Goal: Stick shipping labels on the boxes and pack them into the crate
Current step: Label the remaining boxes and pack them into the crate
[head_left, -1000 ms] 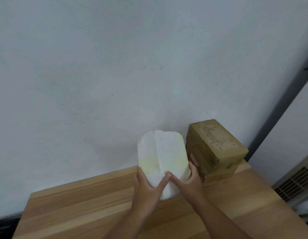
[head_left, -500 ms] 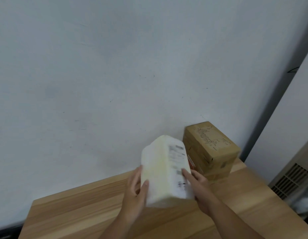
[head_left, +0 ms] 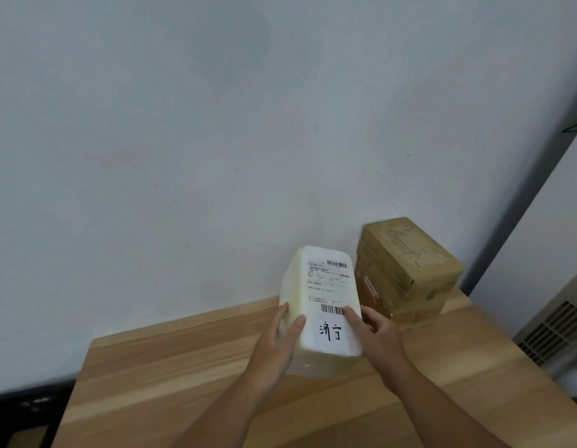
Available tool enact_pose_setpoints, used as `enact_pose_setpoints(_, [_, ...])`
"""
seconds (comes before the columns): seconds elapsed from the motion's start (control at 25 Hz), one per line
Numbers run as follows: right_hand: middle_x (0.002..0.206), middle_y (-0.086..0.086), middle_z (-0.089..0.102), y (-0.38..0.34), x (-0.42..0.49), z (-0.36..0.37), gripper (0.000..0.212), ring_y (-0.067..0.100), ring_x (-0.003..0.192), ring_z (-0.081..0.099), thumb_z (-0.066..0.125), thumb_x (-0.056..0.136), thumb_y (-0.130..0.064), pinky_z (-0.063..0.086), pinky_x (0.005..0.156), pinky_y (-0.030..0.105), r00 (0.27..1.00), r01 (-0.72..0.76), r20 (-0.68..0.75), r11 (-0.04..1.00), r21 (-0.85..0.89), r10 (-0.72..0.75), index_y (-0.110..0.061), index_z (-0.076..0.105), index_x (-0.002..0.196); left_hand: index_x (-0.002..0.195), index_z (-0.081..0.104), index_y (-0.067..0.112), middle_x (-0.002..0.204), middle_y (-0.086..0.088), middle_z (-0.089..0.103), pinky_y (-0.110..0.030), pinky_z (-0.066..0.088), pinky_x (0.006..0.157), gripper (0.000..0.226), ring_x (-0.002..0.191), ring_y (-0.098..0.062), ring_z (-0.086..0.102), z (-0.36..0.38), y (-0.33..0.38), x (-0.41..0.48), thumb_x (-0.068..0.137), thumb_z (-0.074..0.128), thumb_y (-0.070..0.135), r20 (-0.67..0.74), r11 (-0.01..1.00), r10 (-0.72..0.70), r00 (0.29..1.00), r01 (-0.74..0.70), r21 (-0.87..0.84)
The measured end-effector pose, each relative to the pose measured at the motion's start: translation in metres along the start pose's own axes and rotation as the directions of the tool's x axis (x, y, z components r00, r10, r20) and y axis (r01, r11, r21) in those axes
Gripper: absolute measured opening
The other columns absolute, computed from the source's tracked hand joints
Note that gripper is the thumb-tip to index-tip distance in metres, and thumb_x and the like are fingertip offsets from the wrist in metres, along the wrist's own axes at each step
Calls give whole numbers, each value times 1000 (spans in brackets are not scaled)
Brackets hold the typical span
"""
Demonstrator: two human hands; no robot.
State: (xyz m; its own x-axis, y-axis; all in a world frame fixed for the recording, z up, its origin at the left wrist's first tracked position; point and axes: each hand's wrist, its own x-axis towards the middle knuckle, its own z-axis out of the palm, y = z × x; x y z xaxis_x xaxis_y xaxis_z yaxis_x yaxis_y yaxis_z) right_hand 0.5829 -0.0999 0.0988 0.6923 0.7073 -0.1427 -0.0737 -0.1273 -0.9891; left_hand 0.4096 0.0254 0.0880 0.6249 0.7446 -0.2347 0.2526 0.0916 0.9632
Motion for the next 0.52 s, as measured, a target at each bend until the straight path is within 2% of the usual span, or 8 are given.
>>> enact_pose_setpoints(0.12, [92, -5, 80, 12, -25, 19, 14, 12, 82, 77, 73, 92, -29, 58, 61, 26, 1000, 13, -22, 999, -40, -14, -24, 76, 105, 149, 46, 37, 140, 13, 58, -31, 52, 102, 85, 120, -6, 62, -16, -15, -20, 75, 62, 75, -5, 999, -46, 999, 46, 20])
enact_pose_setpoints(0.2, [85, -6, 80, 27, -42, 28, 13, 13, 76, 76, 74, 90, -32, 56, 63, 28, 998, 34, -46, 985, -166, -42, -22, 79, 97, 145, 54, 31, 138, 5, 63, -23, 55, 95, 65, 111, -3, 66, -28, -25, -47, 89, 62, 63, -54, 996, -87, 995, 87, 6])
enact_pose_setpoints(0.28, [68, -12, 76, 26, -51, 51, 14, 15, 70, 73, 75, 86, -42, 56, 66, 31, 999, 42, 18, 929, -369, -38, -29, 80, 83, 134, 60, 33, 133, 5, 66, -30, 55, 98, 53, 113, -8, 67, -50, -35, -77, 92, 55, 64, -118, 997, -78, 990, 81, 19])
enact_pose_setpoints(0.32, [62, -10, 74, 25, -53, 62, 17, 18, 67, 71, 75, 86, -41, 56, 70, 29, 998, 63, 50, 917, -395, -47, -27, 80, 78, 126, 61, 33, 129, 4, 68, -35, 56, 100, 48, 114, -12, 67, -58, -38, -85, 92, 51, 66, -141, 997, -58, 988, 65, 43])
enact_pose_setpoints(0.4, [60, -2, 73, 27, -62, 88, 22, 26, 65, 70, 76, 87, -34, 54, 72, 23, 985, 58, 171, 942, -330, -1, -19, 80, 72, 121, 60, 33, 122, 6, 70, -35, 55, 97, 45, 112, -12, 68, -79, -48, -106, 94, 45, 65, -209, 998, -31, 977, 42, 50])
enact_pose_setpoints(0.48, [66, 3, 76, 35, -80, 130, 16, 30, 69, 71, 79, 84, -36, 53, 70, 30, 973, 36, 226, 950, -309, 37, -21, 80, 78, 137, 59, 32, 129, 6, 69, -30, 55, 98, 49, 114, -7, 66, -106, -64, -138, 98, 44, 59, -300, 999, -13, 954, 27, 41])
enact_pose_setpoints(0.52, [72, 1, 77, 44, -91, 149, 17, 25, 71, 72, 80, 83, -40, 56, 72, 33, 964, 16, 258, 960, -281, 59, -23, 80, 84, 144, 55, 30, 132, 5, 68, -31, 56, 99, 50, 115, -5, 66, -122, -70, -154, 101, 44, 54, -336, 998, -22, 942, 39, 43])
